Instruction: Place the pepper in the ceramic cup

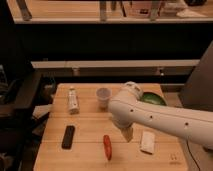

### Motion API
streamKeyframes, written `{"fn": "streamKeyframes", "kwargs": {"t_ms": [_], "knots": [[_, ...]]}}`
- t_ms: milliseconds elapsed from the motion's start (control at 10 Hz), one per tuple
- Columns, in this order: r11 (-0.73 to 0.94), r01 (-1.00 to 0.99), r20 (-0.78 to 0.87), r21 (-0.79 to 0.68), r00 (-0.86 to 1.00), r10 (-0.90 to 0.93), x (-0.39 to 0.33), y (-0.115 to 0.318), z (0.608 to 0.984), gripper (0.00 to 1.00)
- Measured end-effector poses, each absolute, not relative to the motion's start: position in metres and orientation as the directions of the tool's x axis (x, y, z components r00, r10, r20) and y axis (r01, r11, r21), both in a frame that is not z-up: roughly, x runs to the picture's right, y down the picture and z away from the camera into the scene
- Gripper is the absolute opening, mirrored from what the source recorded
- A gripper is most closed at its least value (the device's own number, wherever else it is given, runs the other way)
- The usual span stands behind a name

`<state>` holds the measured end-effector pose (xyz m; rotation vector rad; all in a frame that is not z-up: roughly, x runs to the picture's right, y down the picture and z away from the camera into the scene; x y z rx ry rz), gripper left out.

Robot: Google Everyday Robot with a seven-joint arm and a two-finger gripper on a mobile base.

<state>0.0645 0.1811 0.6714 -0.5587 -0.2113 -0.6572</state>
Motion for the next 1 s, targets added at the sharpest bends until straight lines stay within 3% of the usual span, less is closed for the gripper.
{"fn": "streamKeyframes", "kwargs": {"t_ms": [1000], "knots": [[0.629,0.657,0.392,-0.415,0.753,-0.528,0.043,0.216,0.703,0.80]]}}
